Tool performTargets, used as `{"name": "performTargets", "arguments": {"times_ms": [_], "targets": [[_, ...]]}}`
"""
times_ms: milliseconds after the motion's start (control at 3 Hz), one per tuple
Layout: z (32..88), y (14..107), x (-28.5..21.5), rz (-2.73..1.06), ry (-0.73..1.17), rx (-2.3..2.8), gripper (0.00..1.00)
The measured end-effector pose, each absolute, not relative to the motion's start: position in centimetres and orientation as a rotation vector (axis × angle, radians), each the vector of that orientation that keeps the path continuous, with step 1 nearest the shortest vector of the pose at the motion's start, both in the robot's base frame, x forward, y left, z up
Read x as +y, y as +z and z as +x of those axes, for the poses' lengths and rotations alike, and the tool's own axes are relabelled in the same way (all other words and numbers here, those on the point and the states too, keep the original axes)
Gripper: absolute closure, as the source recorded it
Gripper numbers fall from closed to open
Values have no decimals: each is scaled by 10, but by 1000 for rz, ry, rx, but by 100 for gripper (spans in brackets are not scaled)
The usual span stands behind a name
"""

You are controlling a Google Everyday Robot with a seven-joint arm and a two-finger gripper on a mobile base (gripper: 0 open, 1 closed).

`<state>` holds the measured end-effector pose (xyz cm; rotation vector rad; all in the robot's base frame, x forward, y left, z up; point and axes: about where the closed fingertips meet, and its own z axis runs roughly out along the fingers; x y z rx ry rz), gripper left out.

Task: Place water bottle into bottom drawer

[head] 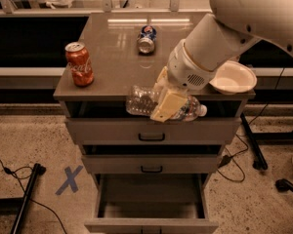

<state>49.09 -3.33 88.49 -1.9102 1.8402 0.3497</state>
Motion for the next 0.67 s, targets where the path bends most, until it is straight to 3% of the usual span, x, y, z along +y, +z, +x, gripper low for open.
{"name": "performTargets", "arguments": {"times_ms": [667], "targets": [[458, 788, -18, -1848, 466, 1781, 100]]}}
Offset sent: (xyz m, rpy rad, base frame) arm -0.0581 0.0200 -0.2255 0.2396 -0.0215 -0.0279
